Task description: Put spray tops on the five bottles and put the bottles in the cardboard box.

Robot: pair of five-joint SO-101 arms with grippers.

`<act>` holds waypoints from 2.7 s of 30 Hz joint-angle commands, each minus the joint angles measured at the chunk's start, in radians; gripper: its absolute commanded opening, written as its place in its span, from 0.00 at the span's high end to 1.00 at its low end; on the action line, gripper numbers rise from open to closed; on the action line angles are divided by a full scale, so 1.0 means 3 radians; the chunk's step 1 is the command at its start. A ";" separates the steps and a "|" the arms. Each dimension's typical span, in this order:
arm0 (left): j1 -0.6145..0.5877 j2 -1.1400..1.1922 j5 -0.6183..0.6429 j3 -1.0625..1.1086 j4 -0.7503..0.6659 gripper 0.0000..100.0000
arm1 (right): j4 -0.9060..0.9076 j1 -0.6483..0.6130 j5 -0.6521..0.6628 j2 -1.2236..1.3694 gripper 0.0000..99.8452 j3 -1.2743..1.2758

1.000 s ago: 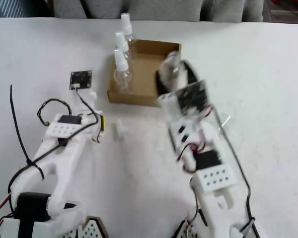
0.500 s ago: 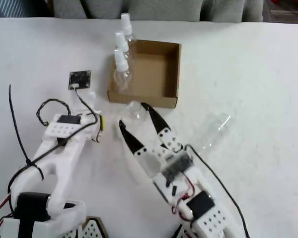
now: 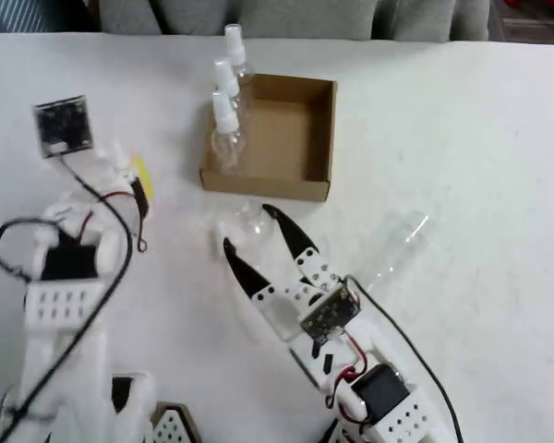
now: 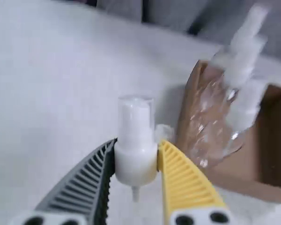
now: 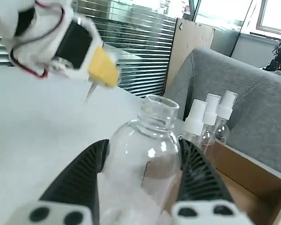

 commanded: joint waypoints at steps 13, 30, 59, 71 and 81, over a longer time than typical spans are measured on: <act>0.1813 -0.1757 -0.0629 -0.0128 -0.1386 0.98 | 0.0212 -0.0228 0.0005 -0.0049 0.98 0.0031; 0.1859 -0.2422 0.0097 0.0322 -0.1181 0.98 | 0.0212 -0.0228 0.0005 -0.0059 0.98 0.0031; 0.1389 -0.2401 0.0123 0.1156 -0.1816 0.98 | 0.0212 -0.0228 0.0005 -0.0054 0.98 0.0031; 0.1695 -0.2959 0.0128 0.1330 -0.1309 0.98 | 0.0212 -0.0228 0.0005 -0.0049 0.98 0.0031; 0.1695 -0.3097 0.0102 0.1350 -0.1089 0.98 | 0.0212 -0.0228 0.0005 -0.0049 0.98 0.0031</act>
